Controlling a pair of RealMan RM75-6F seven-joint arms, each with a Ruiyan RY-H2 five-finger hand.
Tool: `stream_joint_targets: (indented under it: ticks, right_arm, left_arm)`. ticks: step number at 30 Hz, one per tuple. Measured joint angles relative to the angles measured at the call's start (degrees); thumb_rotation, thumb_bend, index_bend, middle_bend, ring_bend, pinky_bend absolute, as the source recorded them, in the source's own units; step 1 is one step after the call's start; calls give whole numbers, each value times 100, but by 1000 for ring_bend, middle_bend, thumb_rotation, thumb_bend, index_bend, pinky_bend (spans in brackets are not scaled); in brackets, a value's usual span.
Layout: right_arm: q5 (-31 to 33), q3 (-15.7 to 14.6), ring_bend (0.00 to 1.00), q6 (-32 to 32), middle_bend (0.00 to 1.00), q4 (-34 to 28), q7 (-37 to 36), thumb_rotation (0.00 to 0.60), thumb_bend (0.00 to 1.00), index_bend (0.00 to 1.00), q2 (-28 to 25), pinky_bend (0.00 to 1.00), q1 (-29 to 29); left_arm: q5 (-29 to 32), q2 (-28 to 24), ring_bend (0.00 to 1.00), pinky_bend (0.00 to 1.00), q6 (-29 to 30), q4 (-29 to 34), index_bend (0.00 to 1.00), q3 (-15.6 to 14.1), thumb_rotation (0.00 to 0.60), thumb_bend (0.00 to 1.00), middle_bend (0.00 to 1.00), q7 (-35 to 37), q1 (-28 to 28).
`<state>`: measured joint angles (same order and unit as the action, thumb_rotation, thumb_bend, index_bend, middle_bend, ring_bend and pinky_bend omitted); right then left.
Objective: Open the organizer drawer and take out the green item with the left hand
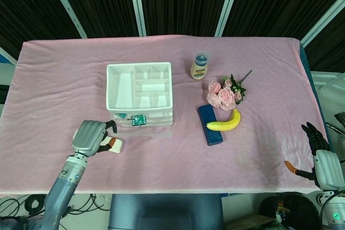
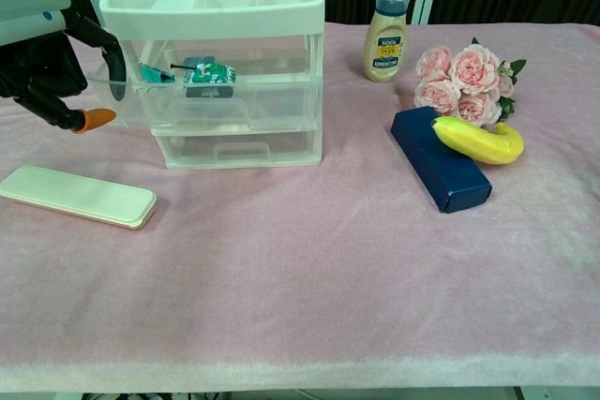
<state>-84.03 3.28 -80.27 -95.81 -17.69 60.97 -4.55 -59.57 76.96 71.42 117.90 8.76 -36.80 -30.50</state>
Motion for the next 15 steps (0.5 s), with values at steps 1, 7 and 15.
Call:
stream_joint_targets:
  ticks: [1,7,15]
  right_arm:
    - [-1,-1,0,1,0,0,1,600,85,0,0,120,0]
    - [3,2,0,-2,0,0,2,600,85,0,-2,120,2]
    - [1,4,0,-4,0,0,-3,600,84,0,-1,121,2]
  left_arm:
    - [-6,-31,959,937,-10,42,579,-22,600,350,1000,8,1]
    - [-91,-177,959,937,-55,199,578,-147,600,351,1000,65,12]
    - [-245,-331,958,937,-50,349,590,-326,600,350,1000,118,67]
